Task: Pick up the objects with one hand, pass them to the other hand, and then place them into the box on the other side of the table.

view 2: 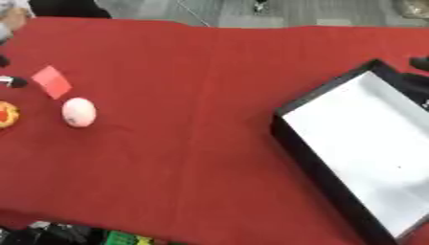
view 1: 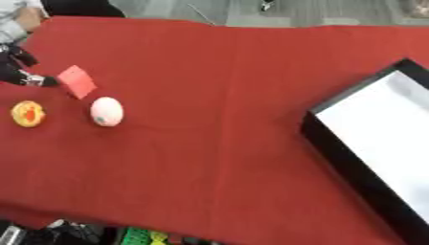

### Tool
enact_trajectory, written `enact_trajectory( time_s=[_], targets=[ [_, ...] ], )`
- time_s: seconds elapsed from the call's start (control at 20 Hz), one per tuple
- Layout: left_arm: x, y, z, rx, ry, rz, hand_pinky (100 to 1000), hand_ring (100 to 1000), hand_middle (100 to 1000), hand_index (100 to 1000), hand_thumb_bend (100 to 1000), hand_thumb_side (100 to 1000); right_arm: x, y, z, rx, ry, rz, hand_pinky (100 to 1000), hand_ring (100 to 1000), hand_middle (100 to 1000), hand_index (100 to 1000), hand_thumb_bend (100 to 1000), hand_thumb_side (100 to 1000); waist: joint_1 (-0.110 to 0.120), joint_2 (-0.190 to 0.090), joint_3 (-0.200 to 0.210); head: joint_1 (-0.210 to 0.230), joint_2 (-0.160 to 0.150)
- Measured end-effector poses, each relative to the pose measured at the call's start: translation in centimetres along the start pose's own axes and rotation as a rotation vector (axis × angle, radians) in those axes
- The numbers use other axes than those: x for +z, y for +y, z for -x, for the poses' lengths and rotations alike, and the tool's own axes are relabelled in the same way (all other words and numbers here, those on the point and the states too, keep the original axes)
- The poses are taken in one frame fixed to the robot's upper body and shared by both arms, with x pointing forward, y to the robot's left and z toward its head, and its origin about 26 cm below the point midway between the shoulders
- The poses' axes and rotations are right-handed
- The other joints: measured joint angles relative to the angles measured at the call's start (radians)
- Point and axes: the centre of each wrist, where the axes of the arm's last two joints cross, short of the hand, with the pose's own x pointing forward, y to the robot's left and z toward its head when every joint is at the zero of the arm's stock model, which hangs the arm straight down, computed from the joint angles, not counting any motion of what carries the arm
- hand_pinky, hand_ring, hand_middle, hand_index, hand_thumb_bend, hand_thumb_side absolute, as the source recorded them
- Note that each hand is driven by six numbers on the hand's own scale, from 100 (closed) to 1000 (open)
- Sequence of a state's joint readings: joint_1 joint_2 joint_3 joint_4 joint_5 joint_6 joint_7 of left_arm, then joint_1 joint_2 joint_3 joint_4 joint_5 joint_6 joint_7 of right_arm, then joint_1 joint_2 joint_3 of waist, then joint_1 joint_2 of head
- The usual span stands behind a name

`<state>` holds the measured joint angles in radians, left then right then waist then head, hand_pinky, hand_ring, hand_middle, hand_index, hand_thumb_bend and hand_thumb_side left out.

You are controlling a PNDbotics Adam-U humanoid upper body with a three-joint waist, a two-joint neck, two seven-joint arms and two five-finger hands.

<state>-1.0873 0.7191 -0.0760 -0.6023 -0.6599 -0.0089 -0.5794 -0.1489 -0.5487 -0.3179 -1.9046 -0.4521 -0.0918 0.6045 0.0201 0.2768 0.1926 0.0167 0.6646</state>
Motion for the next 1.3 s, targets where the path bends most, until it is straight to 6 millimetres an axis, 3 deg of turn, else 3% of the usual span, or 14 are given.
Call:
enact_trajectory(
  time_s=[0.45,1.3],
  targets=[
    [-0.7,0.2,-1.5,0.025,0.032,-0.072,1000,906,822,849,586,509,-0.6,0.2,0.0,0.012,-0.011,-0.026,1000,1000,1000,1000,100,528,0.000,0.028,-0.029,0.036,-0.018],
    [-1.2,-0.6,-1.1,0.029,0.122,-0.120,1000,913,835,876,607,502,-1.1,0.4,0.0,0.043,-0.003,-0.048,1000,1000,1000,1000,100,537,0.000,0.060,-0.050,0.043,-0.048]
  ],
)
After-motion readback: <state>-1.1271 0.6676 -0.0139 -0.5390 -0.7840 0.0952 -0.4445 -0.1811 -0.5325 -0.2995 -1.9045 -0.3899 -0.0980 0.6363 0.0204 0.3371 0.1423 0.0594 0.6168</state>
